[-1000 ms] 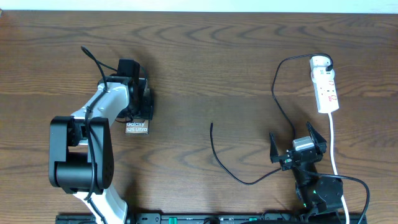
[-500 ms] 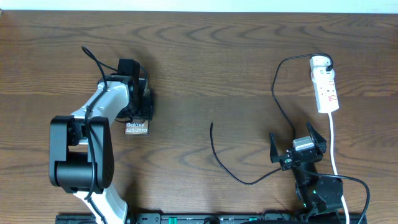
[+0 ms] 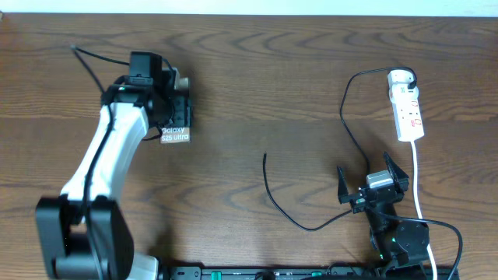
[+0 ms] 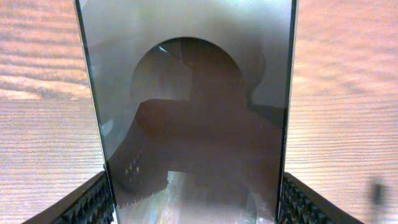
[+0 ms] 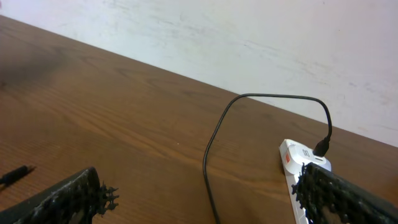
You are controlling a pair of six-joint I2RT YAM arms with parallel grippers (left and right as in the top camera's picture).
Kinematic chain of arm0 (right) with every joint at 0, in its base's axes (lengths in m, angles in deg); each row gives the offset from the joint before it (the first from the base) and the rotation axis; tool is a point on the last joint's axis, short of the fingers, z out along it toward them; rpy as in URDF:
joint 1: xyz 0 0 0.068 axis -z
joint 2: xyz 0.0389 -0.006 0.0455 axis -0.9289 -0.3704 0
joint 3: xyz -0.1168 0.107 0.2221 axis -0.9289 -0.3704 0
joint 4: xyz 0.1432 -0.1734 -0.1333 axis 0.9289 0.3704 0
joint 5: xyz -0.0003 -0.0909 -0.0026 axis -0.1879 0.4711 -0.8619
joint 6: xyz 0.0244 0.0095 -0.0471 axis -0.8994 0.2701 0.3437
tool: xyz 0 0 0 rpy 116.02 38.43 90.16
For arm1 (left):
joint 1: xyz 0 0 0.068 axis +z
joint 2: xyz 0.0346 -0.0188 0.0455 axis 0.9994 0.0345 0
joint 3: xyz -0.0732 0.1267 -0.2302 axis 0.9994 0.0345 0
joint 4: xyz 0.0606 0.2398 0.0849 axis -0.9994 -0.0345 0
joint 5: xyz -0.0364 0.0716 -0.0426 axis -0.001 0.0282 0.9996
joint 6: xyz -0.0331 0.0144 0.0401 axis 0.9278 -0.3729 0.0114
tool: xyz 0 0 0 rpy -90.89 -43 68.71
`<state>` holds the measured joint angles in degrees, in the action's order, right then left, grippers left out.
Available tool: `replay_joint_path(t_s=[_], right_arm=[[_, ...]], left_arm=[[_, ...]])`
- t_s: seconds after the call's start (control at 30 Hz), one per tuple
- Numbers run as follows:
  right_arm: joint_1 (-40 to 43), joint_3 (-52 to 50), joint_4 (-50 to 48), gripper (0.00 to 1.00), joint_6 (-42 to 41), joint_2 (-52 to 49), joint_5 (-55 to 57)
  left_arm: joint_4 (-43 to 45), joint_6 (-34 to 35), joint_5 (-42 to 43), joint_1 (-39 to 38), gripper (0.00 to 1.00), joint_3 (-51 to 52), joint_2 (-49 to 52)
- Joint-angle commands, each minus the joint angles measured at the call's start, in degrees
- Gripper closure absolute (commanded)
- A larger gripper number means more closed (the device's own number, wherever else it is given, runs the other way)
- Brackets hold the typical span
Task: Plug charger to phone and switch on socket
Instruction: 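Lift the phone with the left gripper and tilt it upright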
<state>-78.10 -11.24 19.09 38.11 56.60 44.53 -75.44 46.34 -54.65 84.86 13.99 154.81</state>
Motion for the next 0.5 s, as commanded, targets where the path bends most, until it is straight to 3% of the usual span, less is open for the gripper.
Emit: replay_joint_path(t_s=[0.0,0.47], right_arm=[[0.48,-0.07,0.24,0.01,-0.7,0.37,0.33],[0.48,-0.07,0.24,0.01,-0.7,0.37,0.31]], left_arm=[[-0.48,8.02,10.29,0.46,0.93,-1.9,-6.01],[-0.24,34.97,51.74,13.4,0.93,-1.9,-14.67]])
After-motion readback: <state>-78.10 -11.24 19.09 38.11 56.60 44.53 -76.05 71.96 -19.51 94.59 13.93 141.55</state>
